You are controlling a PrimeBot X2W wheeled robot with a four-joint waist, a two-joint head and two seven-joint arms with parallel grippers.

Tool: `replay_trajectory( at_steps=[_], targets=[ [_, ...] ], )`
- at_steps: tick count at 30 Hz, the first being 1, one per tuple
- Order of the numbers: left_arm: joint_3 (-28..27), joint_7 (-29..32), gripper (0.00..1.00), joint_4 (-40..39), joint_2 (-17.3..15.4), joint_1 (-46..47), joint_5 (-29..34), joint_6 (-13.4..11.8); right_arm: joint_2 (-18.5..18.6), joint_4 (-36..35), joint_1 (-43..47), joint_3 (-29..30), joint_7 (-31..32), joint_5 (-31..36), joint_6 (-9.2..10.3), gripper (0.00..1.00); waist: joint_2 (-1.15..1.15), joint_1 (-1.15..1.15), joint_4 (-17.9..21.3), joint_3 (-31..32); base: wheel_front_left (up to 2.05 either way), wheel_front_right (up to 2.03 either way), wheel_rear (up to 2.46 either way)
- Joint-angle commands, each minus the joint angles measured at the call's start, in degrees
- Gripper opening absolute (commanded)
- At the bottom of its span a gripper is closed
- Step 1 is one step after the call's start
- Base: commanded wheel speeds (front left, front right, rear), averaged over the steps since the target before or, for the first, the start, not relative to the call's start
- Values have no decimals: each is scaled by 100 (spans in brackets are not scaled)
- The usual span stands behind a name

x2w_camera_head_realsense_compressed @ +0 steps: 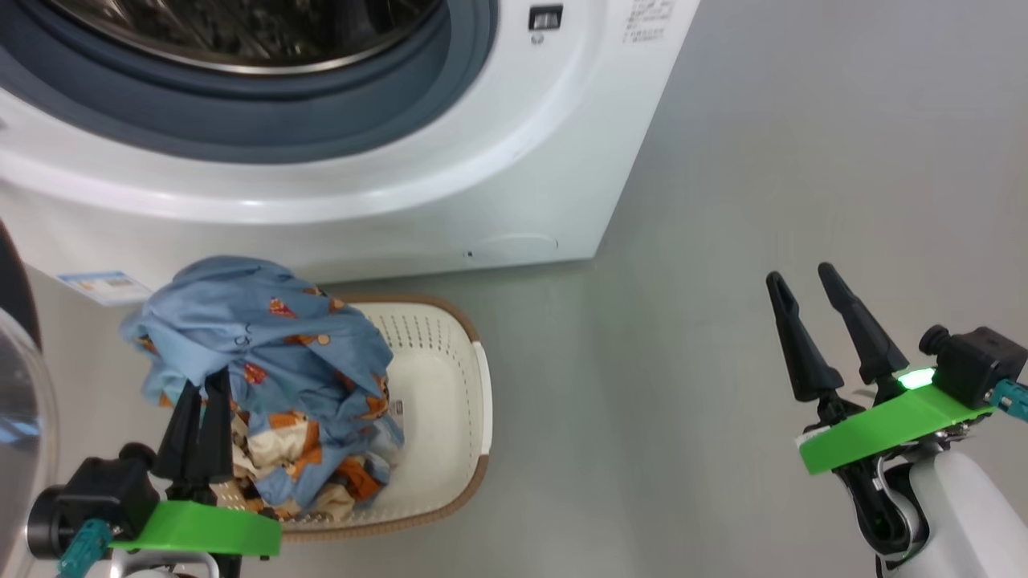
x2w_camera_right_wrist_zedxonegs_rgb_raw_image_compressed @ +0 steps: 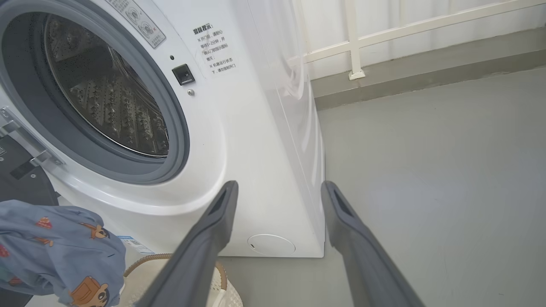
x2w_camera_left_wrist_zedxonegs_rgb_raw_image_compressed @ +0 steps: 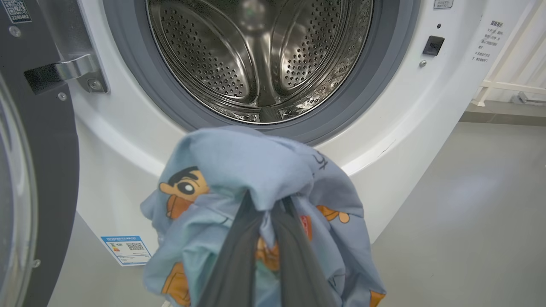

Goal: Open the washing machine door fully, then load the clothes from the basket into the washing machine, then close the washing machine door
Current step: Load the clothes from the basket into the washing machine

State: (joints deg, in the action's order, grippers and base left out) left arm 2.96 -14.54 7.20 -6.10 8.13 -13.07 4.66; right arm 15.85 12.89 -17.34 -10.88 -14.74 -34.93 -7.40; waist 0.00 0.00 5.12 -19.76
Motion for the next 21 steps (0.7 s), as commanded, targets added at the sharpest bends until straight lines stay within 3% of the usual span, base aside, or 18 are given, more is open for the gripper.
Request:
replay_trajectory(
  at_steps=[1,21],
  targets=[
    [-223,-46,0,-157,-65,-54,48,13,58,-106,162,-141,-26,-21,-9,100,0,0,-25,274,0,0,0],
    [-334,-46,0,-241,51,-474,5,51,86,-37,519,-119,-26,-51,-9,100,0,0,-99,1001,0,0,0]
  ],
)
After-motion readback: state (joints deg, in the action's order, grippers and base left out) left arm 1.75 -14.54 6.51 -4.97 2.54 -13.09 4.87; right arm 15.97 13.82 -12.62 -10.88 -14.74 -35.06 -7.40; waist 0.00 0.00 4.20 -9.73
